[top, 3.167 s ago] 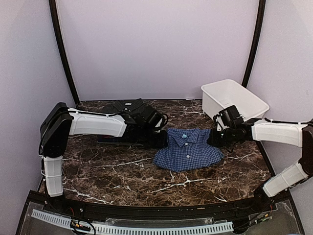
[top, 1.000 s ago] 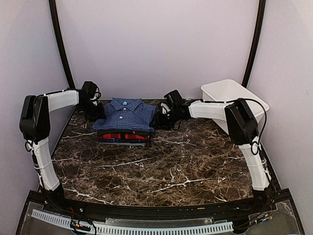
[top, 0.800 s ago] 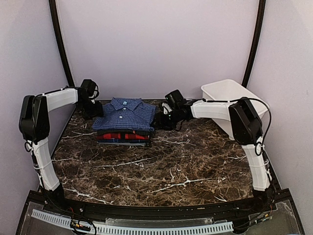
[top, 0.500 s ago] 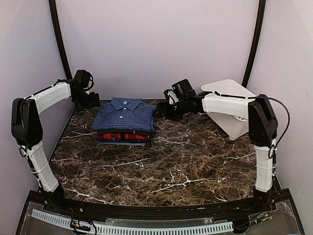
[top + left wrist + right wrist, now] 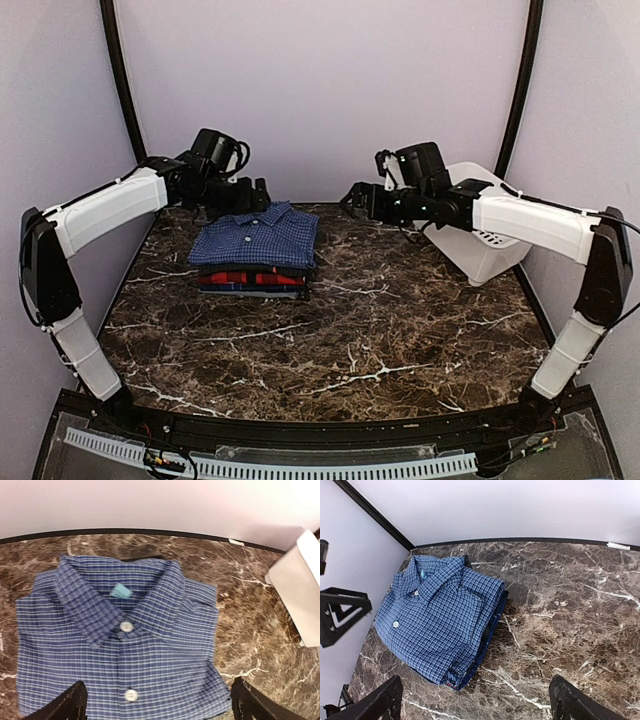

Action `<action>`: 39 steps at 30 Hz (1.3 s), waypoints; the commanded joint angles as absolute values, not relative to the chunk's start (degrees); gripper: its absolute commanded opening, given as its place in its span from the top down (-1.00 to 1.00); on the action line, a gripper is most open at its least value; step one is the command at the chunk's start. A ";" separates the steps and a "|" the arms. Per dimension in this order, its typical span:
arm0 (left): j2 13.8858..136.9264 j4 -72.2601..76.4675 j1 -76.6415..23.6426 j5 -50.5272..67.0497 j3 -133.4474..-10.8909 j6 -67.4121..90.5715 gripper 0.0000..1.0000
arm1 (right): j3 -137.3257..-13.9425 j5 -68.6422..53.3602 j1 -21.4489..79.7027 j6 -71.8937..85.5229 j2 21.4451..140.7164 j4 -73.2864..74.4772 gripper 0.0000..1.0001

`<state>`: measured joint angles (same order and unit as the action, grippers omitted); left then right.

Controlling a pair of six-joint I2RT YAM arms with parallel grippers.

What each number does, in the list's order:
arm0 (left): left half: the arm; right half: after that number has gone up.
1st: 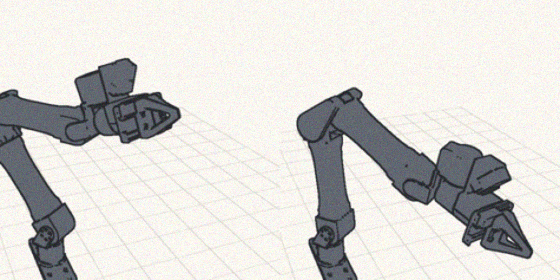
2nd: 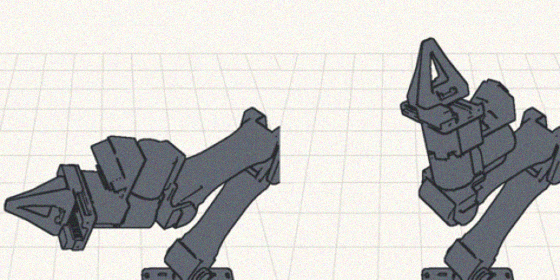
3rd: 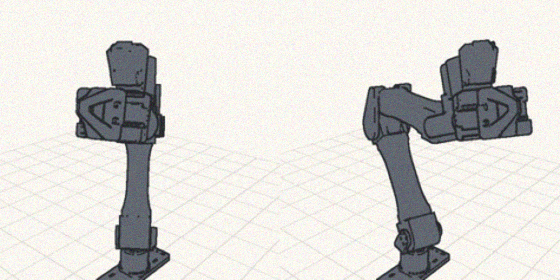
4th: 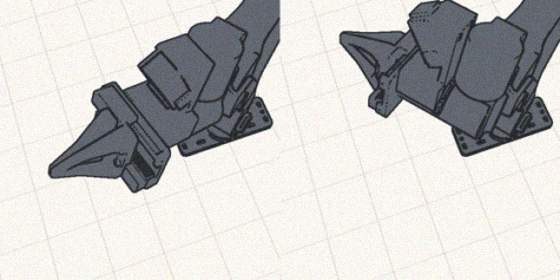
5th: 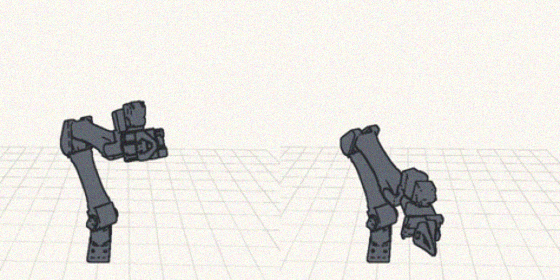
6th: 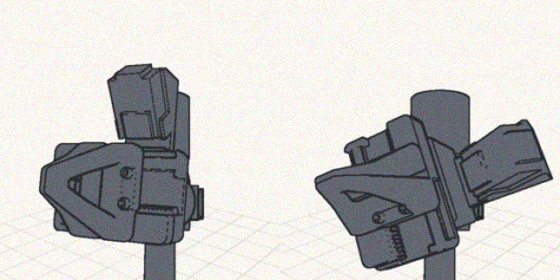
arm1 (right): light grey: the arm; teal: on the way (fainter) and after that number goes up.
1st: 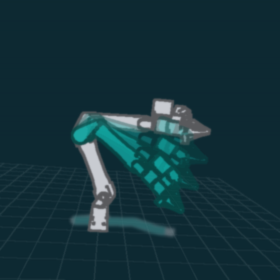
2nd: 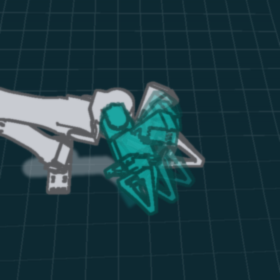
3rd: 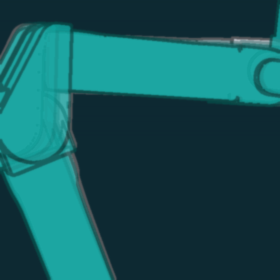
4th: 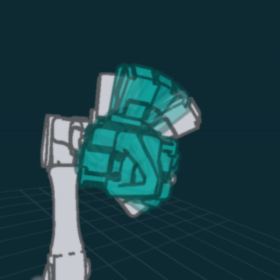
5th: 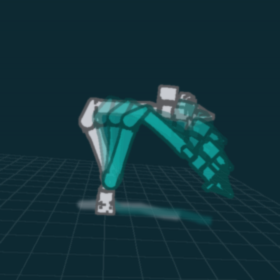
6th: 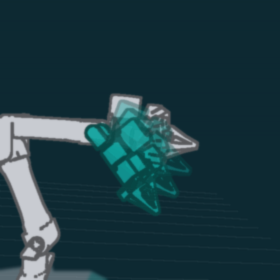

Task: Fold and stack the long sleeve shirts
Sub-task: Place the square-folded shirt on the square-folded shirt, then move the square-folded shirt to the corner of the board.

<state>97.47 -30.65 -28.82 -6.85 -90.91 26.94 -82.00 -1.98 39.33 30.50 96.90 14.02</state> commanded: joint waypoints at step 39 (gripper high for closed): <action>145.20 -32.87 -44.37 -7.88 -130.78 32.79 -0.98 | -62.14 10.50 38.85 31.16 72.39 9.43 -0.97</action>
